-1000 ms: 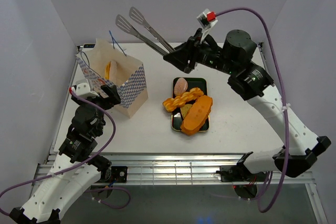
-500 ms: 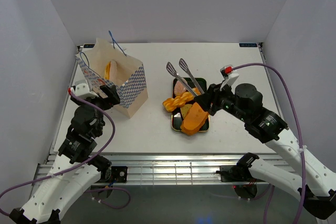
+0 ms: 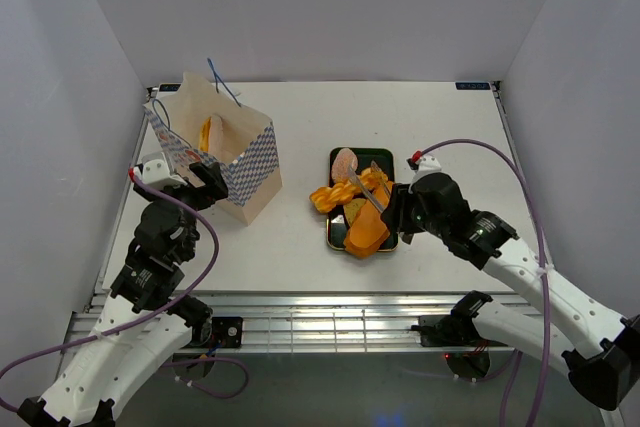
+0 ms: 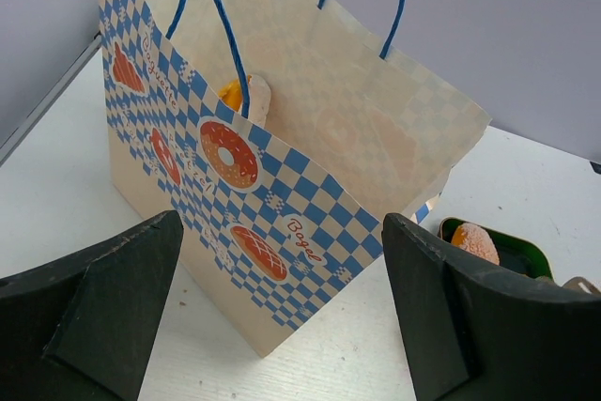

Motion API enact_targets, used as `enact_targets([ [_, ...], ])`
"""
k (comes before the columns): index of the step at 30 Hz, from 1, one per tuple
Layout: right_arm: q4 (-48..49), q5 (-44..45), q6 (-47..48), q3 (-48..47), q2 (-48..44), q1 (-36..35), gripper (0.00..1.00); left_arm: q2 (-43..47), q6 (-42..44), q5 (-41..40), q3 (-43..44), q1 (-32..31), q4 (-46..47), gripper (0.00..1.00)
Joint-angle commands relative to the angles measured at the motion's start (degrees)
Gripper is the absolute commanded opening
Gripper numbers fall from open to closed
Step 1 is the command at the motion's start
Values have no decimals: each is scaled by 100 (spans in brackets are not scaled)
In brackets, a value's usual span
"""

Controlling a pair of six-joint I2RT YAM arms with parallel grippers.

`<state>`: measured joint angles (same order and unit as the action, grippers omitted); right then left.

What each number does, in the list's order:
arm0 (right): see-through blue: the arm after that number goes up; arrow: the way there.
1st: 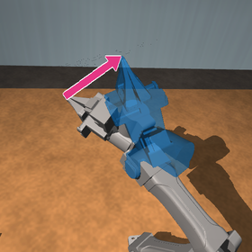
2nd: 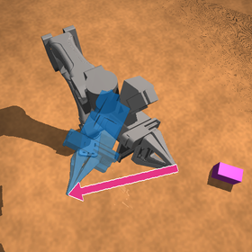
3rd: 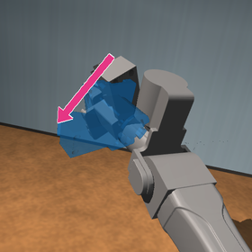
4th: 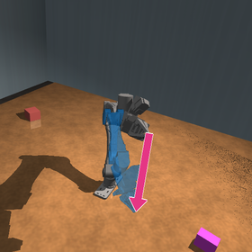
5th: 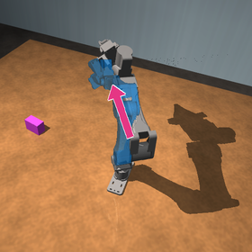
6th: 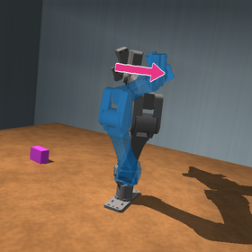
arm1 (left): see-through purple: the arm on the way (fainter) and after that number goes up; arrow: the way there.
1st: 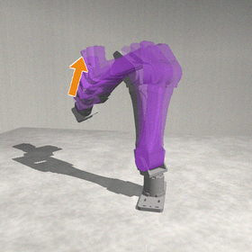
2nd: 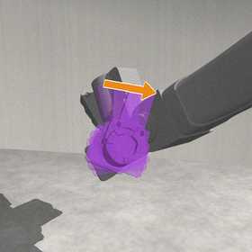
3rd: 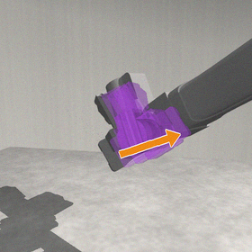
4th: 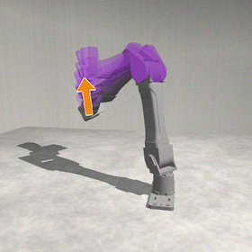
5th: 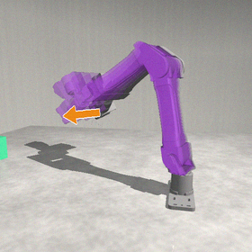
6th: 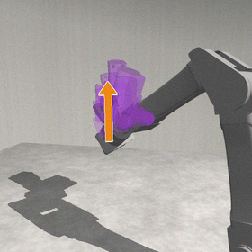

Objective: Place the fake bread into the paper bag

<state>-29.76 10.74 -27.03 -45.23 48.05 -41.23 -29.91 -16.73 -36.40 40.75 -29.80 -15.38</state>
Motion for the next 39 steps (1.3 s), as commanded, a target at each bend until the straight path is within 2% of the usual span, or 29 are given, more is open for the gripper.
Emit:
enact_targets([
  [1,347,-36,-66,-205,370,28,51,29,47,45,38,-26,0,98],
  [16,1121,-389,-66,-934,1785,414,54,-23,3,256,47,-26,17,98],
  [33,1728,-845,-435,-944,2551,730,55,-59,-6,345,47,-61,8,98],
  [39,1728,-583,-611,-891,2709,748,55,-59,-14,309,38,-61,8,98],
])
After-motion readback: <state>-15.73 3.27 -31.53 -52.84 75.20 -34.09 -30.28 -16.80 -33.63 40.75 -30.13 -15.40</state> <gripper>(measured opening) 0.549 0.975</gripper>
